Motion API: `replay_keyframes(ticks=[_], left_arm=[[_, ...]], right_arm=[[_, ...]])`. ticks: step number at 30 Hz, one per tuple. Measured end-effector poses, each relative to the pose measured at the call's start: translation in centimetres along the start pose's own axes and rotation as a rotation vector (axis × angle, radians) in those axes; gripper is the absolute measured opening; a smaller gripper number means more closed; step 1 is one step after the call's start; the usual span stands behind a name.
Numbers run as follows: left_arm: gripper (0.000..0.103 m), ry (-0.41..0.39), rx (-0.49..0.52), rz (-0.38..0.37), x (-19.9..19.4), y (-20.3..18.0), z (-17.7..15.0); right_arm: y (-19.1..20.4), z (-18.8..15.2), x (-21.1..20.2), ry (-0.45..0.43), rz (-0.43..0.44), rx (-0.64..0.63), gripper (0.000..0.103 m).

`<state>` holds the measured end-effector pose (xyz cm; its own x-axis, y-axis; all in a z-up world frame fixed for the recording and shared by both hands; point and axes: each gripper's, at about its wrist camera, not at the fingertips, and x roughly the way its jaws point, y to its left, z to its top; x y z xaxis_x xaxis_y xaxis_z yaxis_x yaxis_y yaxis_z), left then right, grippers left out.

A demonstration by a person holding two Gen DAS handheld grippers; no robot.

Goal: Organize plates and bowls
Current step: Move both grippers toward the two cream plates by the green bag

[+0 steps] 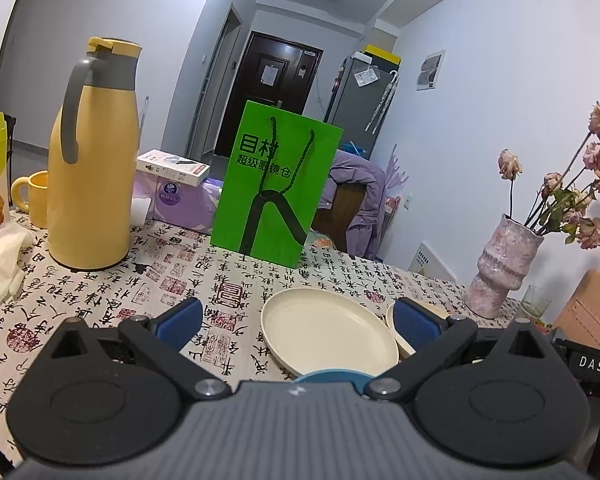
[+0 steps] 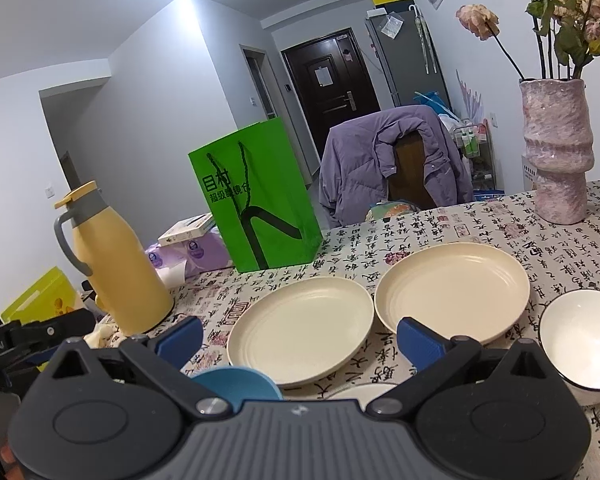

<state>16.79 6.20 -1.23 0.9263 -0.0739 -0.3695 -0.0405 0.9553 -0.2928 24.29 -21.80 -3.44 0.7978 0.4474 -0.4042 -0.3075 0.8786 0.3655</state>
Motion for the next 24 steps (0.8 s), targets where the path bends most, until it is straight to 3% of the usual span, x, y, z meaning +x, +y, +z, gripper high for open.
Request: replay_keyframes(ticks=[24], left_arm=[[0.103,0.025,-0.034,0.035,4.5,1.3,2.9]], right_arm=[[1.9,3.1,5.3,0.037,-0.003,-0.053,0.103]])
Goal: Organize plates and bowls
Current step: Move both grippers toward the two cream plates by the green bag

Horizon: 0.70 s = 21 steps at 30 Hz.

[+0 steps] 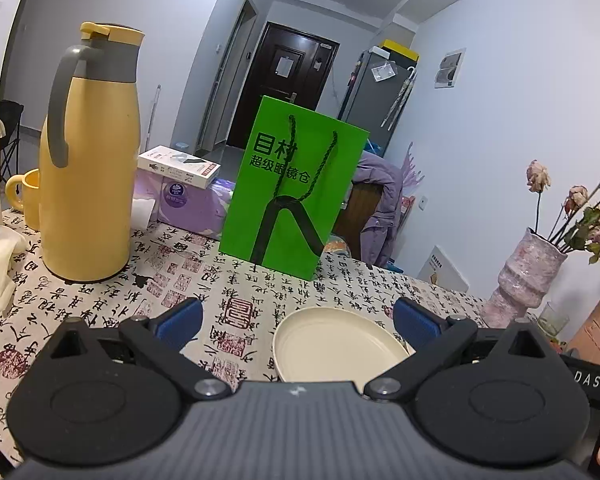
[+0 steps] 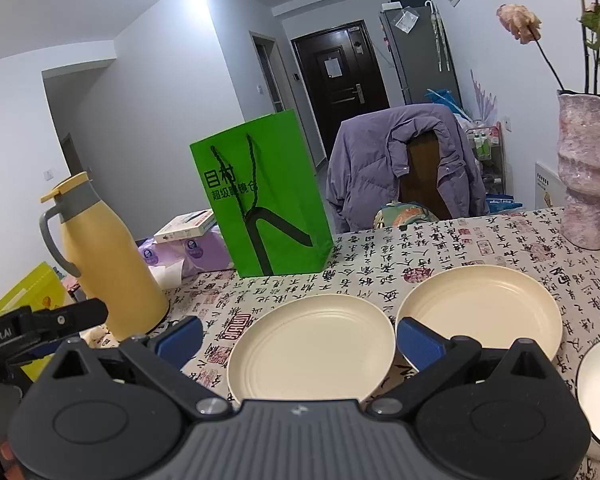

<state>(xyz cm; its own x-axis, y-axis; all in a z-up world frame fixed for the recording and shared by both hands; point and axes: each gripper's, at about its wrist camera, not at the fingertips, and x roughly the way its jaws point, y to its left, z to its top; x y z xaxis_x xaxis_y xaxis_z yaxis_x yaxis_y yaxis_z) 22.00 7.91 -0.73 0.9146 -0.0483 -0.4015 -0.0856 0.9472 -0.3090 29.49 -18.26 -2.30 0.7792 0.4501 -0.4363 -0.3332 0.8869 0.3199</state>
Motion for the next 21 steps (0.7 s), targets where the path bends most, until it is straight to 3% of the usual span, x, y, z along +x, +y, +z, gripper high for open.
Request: replay_keyframes(ticks=[21], left_arm=[[0.103,0.102,-0.028,-0.01,6.0,0.8,1.6]], right_arm=[[1.0,1.8,5.6,0.071,-0.025,-0.036,0.103]])
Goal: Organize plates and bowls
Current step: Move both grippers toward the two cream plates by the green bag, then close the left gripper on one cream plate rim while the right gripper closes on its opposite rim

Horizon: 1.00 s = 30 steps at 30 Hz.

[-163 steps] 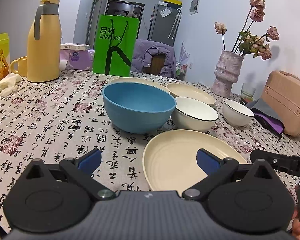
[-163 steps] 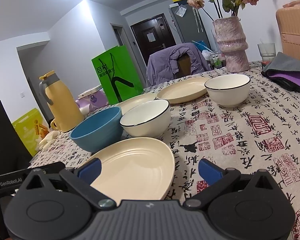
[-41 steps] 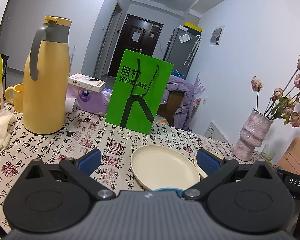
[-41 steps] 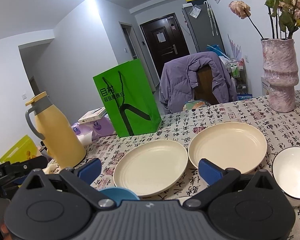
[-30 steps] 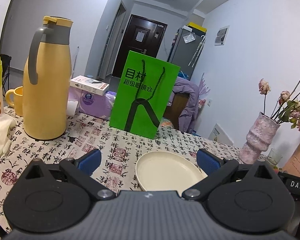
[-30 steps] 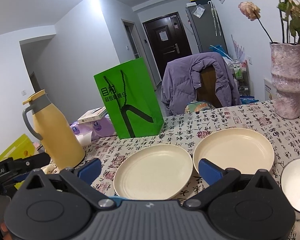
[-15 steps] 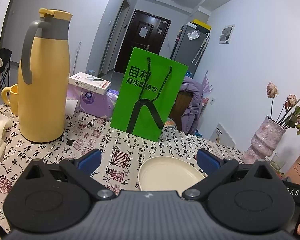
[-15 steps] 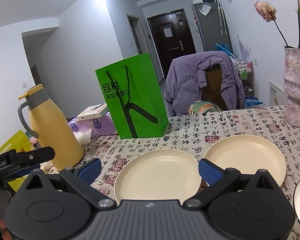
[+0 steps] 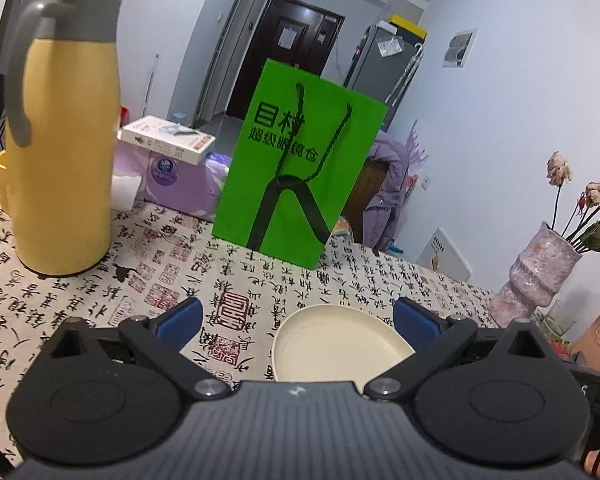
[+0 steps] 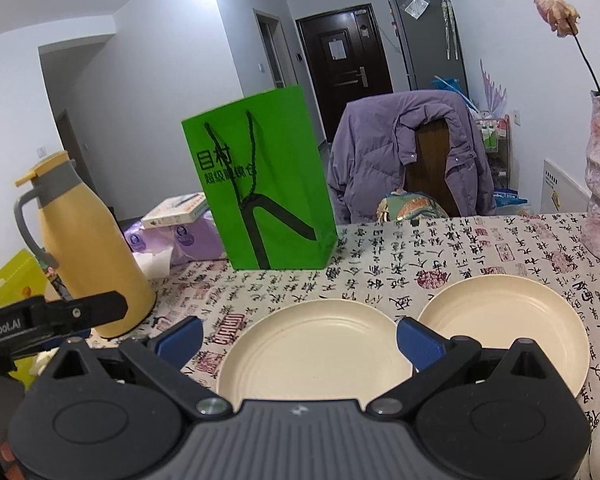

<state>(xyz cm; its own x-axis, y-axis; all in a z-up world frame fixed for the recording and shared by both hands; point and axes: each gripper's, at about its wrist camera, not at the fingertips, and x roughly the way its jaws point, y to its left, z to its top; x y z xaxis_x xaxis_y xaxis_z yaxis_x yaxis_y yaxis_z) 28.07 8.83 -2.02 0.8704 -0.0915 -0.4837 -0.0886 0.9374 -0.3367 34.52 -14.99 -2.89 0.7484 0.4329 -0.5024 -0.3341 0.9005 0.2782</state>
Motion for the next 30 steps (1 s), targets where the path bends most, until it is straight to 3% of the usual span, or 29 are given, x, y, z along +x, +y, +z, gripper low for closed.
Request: replay_keyframes(ticks=[15,19,25,30], left_arm=[[0.103,0.143,-0.043,0.036,7.7,0.1,0.8],[0.103,0.169,-0.088,0.002,9.2,1.1,0.0],[0.093,0.276,-0.113,0.02,11.5,2.7,-1.0],[0.085,0.306,-0.085,0.029,12.2,2.8,-1.4]], right_arm=[[-2.7,-1.1,4.4,0.127,-0.078,0.049,0.098],[-3.3,-1.8,5.4,0.178,-0.107,0.056,0.095],[-4.1,-2.7,6.4,0.231,-0.129,0.084,0.089],[-4.0,-3.2,6.8,0.259,-0.15,0.094,0.085]])
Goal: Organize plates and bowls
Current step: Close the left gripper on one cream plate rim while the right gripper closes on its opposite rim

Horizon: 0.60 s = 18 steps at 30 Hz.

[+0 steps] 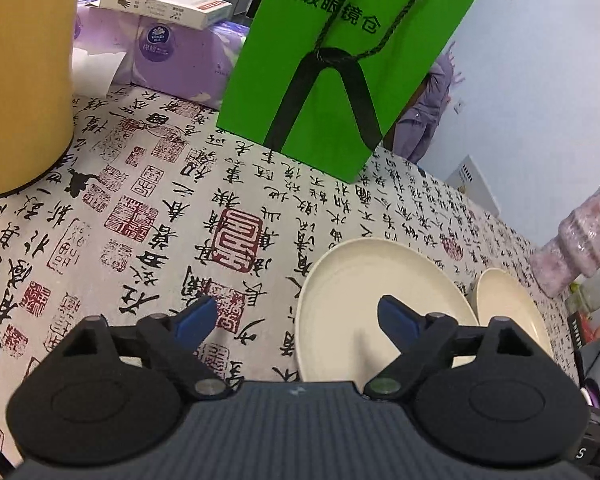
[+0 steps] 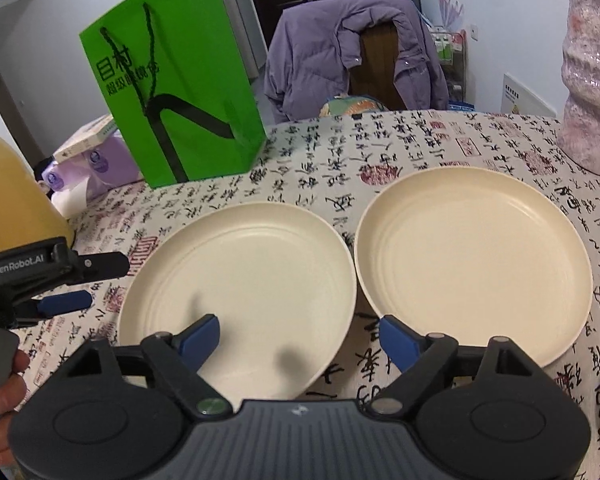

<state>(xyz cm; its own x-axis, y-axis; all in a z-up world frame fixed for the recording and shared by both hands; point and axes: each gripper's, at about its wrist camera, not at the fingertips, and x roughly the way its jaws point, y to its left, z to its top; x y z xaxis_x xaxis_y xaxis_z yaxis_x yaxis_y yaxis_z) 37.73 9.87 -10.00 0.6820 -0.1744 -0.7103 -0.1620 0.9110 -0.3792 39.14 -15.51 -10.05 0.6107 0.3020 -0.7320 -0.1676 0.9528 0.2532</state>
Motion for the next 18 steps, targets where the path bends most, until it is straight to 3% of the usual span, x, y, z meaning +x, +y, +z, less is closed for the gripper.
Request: replay_keyframes(ticks=[3,5,14,16,18], left_arm=[[0.08,0.016,0.005,-0.02,0.3,0.0,0.0],[0.077,0.029,0.014,-0.026,0.6,0.0,-0.1],[0.069,0.073,0.006,-0.046,1.4,0.4,-0.2],[0.065,0.082,0.005,-0.047,1.7,0.4,-0.3],[0.054,0.098,0.003,-0.045,2.0,0.4,-0.4]], right_arm=[[-0.1,-0.3,0.2,0.021,-0.022,0.025,0.083],[-0.2,-0.3,0.4,0.031,-0.027,0.035,0.074],[-0.3,-0.6,1.1,0.071,-0.031,0.076,0.054],[-0.5,-0.6,1.3,0.074,-0.029,0.088,0.05],[-0.6,-0.6,1.5,0.076,-0.022,0.094,0.047]])
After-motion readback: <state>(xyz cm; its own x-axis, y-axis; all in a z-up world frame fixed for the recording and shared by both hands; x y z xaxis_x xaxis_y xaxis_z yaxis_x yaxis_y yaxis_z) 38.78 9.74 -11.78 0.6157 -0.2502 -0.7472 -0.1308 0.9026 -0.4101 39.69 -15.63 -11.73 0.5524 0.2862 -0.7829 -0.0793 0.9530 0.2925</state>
